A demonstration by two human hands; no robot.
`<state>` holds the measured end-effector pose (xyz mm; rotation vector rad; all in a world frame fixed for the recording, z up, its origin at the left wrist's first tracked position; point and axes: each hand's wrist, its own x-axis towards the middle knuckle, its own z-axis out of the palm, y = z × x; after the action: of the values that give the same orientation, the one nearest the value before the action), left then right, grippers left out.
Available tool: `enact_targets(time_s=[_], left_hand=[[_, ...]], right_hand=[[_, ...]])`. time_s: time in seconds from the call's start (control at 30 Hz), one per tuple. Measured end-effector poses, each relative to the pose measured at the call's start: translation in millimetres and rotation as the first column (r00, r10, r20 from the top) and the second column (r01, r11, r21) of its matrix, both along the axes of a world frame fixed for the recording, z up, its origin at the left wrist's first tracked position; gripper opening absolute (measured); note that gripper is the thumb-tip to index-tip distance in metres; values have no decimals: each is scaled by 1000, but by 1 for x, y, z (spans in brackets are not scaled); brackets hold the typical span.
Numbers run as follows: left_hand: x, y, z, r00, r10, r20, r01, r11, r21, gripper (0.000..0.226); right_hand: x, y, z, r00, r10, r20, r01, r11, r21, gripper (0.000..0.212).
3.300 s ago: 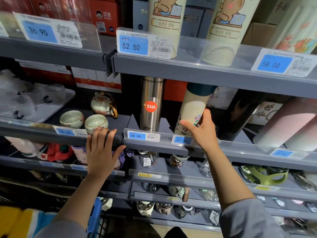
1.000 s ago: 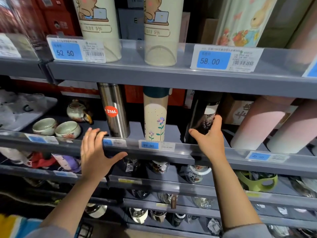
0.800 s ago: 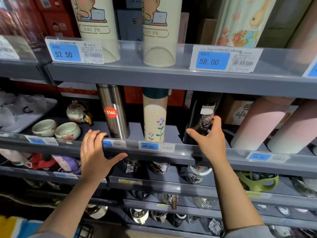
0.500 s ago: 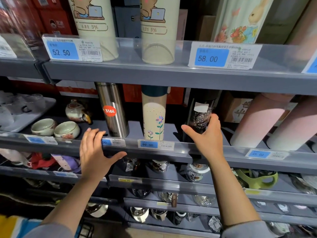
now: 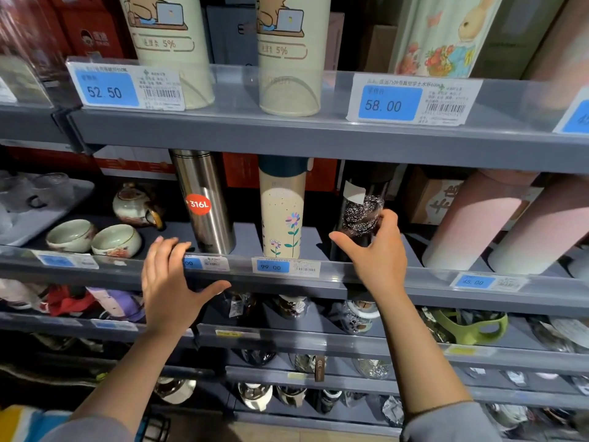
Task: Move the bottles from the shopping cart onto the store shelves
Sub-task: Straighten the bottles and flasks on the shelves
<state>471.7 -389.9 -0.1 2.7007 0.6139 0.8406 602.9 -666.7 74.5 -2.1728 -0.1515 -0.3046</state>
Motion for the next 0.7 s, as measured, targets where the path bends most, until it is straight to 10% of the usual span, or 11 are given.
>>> enact_targets(time_s=[0.7], left_hand=[[5,8,-10,982,-65,176,51,995,85,95]], right_hand=[[0,5,-4,998,-55,33,57,997,-52,79]])
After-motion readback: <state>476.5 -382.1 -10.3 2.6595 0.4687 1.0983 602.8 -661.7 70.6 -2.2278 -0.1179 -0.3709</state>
